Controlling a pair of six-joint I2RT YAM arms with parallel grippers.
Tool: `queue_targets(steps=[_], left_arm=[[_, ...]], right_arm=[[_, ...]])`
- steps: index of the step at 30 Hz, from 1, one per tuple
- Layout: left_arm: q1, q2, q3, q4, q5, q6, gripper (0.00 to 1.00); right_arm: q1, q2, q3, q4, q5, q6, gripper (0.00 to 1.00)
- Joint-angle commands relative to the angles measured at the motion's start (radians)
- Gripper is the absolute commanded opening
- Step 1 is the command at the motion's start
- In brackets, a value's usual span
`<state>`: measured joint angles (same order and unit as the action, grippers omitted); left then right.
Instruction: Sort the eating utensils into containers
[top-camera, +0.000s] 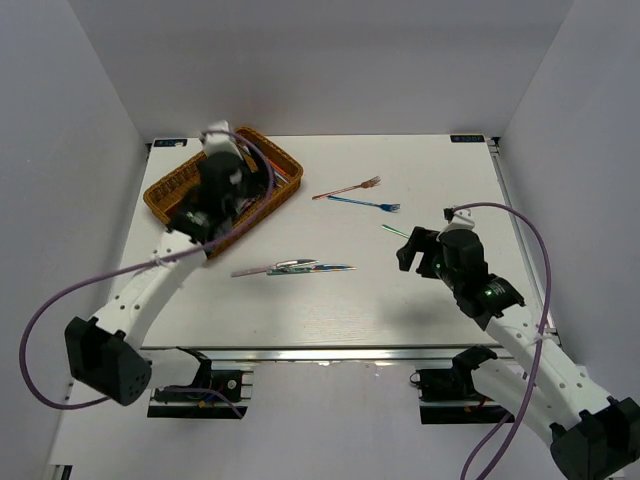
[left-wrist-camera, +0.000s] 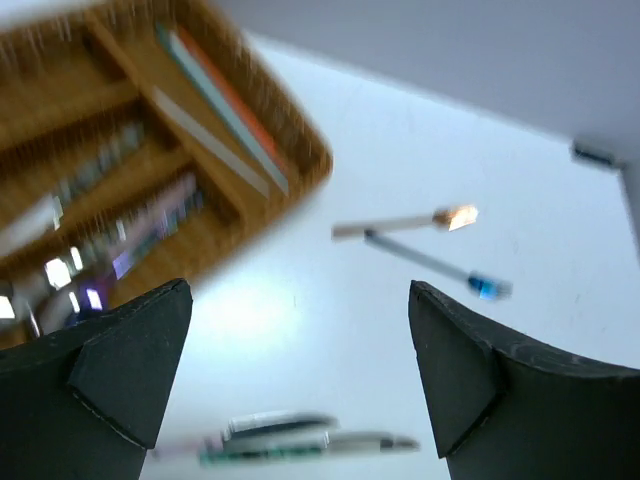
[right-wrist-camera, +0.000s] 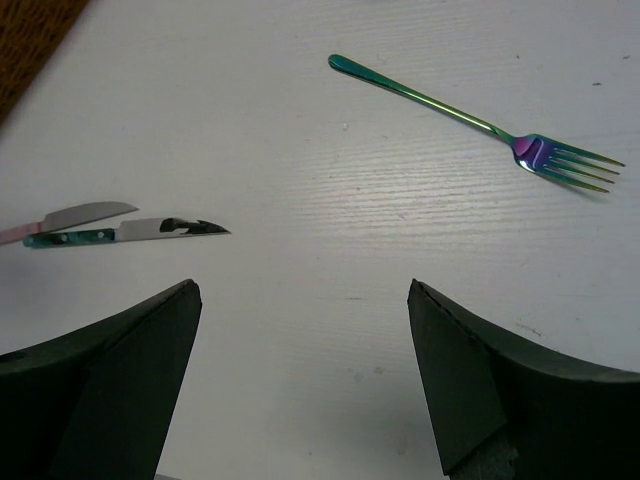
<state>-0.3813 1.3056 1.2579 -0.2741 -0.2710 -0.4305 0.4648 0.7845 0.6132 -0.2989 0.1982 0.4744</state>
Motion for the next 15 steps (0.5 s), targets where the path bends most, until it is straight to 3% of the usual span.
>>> queue_targets(steps=[1,2,4,6,7,10,15], left_arm=[[-0.212,-0.061,-0.175,-0.079,-0.373,-0.235,0.98],[-0.256,-0.045,-0.178,-0.088,-0.402,-0.243,0.98],[-0.318,0.039,-0.163,-0.077,-0.257,-0.187,0.98],[-0.327,0.079,-0.175,-0.021,-0.06,-0.02,0.98],[-0.327,0.099,-0.172,-0.01,0.139,0.037,0.98],[-0.334,0.156,-0.144,-0.126,0.369,0.246,0.98],[-0.343,0.197,-0.179,-0.178,0.374,0.469,0.96]], right_arm=[[-0.002,-0.004,0.042,-0.025,0.044,-0.031,0.89],[-0.003,-0.011,0.04,-0.026,0.052,-0.037,0.89],[-0.002,-0.022,0.045,-0.042,0.053,-0.048,0.89],[-0.002,-0.048,0.04,-0.043,0.0,-0.068,0.89],[-0.003,-0.057,0.039,-0.045,-0.022,-0.077,0.89],[-0.002,-0.088,0.033,-0.074,-0.04,-0.094,0.89],[-0.002,-0.125,0.019,-0.057,-0.069,-0.083,0.89]])
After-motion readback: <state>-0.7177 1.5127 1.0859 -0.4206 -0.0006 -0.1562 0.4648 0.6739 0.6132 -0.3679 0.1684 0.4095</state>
